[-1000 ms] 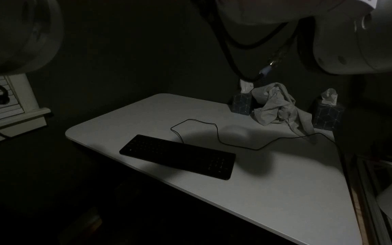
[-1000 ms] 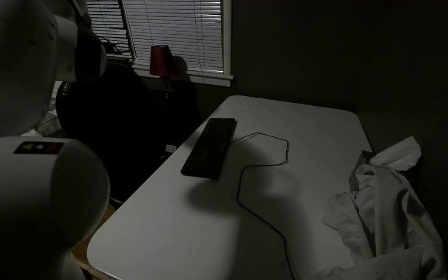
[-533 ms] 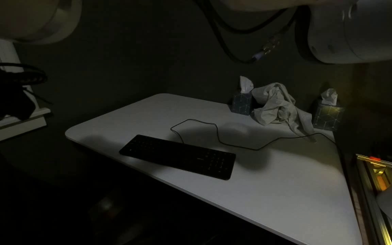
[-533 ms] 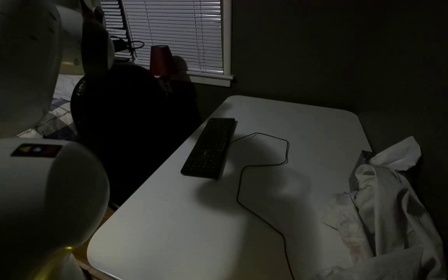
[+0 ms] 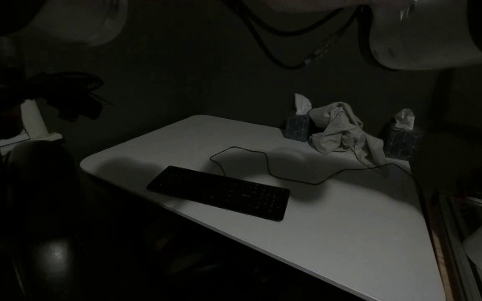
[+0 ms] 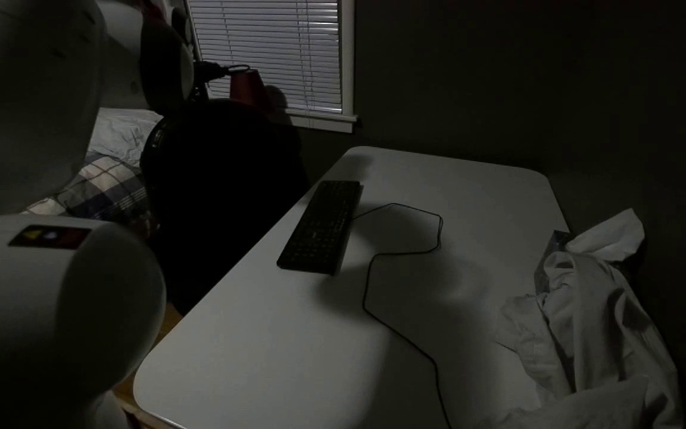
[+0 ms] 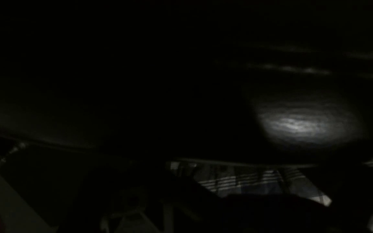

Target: Push the black chair underneath the table.

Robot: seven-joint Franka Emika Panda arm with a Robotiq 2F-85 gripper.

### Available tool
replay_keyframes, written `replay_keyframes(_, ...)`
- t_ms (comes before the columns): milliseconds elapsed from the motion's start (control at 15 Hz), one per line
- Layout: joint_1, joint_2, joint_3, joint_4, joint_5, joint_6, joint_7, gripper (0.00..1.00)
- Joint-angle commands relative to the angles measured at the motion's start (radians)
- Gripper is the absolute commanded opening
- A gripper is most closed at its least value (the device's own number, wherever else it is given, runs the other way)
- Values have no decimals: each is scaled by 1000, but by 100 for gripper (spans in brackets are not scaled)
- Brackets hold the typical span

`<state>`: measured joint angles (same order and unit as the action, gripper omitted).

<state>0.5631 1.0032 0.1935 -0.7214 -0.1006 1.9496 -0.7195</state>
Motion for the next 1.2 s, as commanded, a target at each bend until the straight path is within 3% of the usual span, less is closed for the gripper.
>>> replay_keyframes(0, -22, -43, -8, -85, -11, -128, -34, 100)
replay_keyframes(267, -32, -72, -26, -109, -33, -227, -64, 100)
replay_keyframes(600, -29, -102, -65, -146, -81, -268, -101, 100)
replay_keyframes(1133, -40, -201, -87, -291, -112, -348, -92, 100)
